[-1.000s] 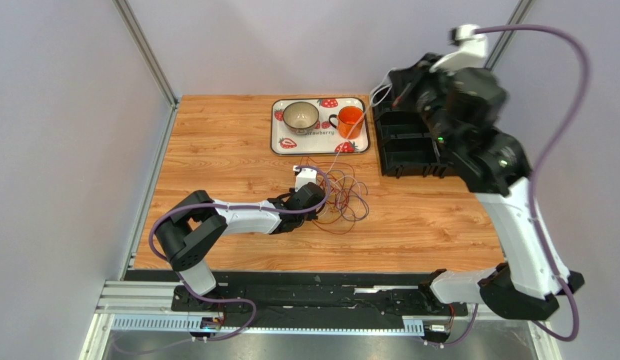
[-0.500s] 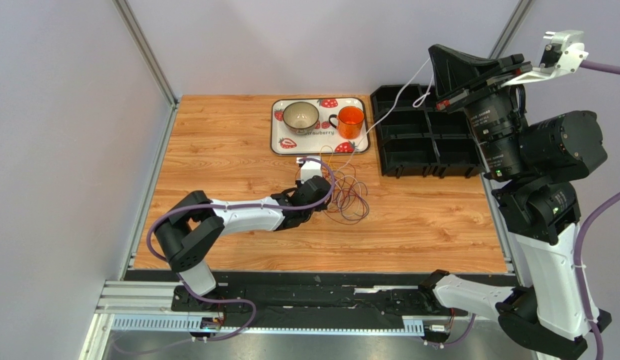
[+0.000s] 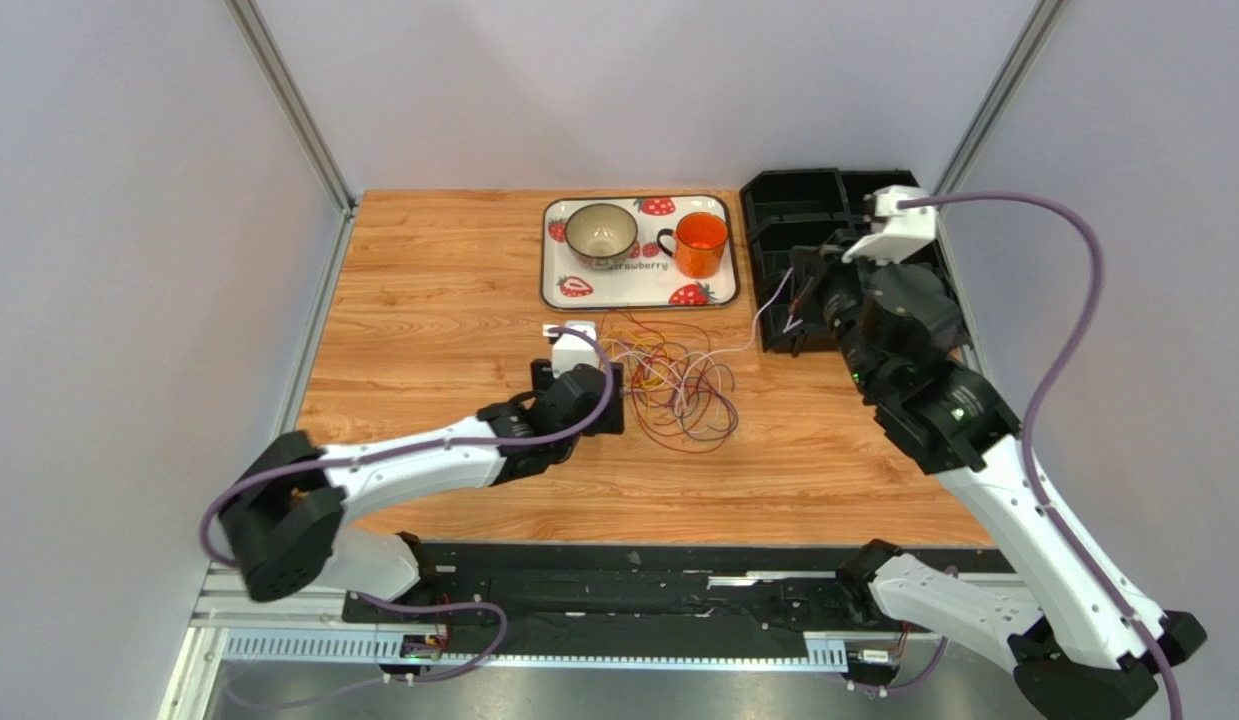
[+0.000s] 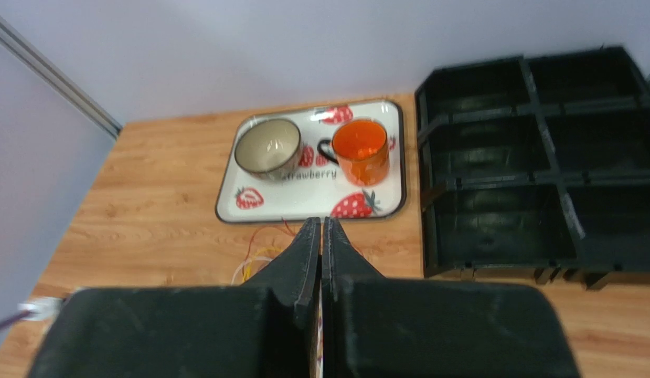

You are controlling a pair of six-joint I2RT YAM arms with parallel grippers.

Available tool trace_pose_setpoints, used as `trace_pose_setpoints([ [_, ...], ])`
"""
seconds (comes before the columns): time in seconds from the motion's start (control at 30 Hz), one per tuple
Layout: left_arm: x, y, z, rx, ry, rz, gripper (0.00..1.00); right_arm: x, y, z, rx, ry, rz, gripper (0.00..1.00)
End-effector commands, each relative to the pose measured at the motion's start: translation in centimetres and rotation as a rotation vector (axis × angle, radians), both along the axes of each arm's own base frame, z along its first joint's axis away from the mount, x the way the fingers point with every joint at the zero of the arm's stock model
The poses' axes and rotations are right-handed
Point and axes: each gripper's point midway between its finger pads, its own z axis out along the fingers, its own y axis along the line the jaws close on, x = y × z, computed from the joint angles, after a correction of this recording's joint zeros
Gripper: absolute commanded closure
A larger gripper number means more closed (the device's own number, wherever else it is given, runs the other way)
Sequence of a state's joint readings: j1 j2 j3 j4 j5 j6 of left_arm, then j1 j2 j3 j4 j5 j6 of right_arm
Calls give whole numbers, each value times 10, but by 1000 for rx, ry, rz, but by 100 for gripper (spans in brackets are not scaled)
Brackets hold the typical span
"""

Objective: Untangle the cables

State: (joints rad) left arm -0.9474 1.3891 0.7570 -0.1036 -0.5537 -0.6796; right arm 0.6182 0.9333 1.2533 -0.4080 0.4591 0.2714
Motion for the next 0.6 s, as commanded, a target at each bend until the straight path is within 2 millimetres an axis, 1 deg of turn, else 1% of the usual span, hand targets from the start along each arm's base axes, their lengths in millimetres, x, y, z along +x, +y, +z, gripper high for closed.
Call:
trace_pose_setpoints([
  [0.0, 5, 41, 42, 27, -161, 80, 15, 7, 19, -51, 5, 164, 37, 100],
  [0.03, 1, 49, 31, 38, -157, 86, 15, 7, 34, -62, 10, 199, 104, 100],
  [0.07, 3, 49, 37, -21, -179, 98, 15, 13, 47, -80, 14, 256, 133, 100],
  [0.1, 4, 54, 33, -41, -172, 114, 15, 15, 57, -91, 17, 289, 166, 100],
  [0.13, 0, 55, 26, -51, -157, 99, 15, 14, 73, -95, 32, 307, 235, 100],
  [0.17, 1, 52, 35, -84, -185, 94, 16, 21, 86, -114, 25, 357, 261, 100],
  [0.2, 1, 53, 35, -92, -192, 94, 16, 24, 95, -120, 24, 372, 287, 100],
  [0.23, 0, 56, 31, -91, -193, 97, 16, 28, 106, -122, 23, 379, 325, 100],
  [0.27, 0, 55, 33, -107, -199, 100, 16, 37, 114, -137, -1, 415, 331, 100],
  [0.3, 1, 56, 33, -109, -201, 105, 16, 42, 119, -144, -13, 433, 338, 100],
  [0.33, 1, 56, 33, -113, -201, 107, 17, 46, 127, -139, -11, 427, 361, 100],
  [0.37, 0, 56, 31, -110, -198, 107, 17, 53, 136, -155, -27, 464, 374, 100],
  [0.4, 1, 57, 32, -111, -198, 115, 17, 57, 141, -159, -39, 468, 390, 100],
  [0.43, 0, 58, 29, -111, -194, 121, 17, 62, 148, -153, -40, 454, 406, 100],
  [0.47, 0, 58, 30, -113, -195, 125, 17, 61, 158, -159, -48, 469, 448, 100],
  [0.5, 1, 59, 29, -113, -197, 130, 17, 66, 164, -172, -81, 488, 462, 100],
  [0.57, 1, 59, 28, -113, -194, 133, 18, 71, 171, -179, -111, 498, 477, 97],
])
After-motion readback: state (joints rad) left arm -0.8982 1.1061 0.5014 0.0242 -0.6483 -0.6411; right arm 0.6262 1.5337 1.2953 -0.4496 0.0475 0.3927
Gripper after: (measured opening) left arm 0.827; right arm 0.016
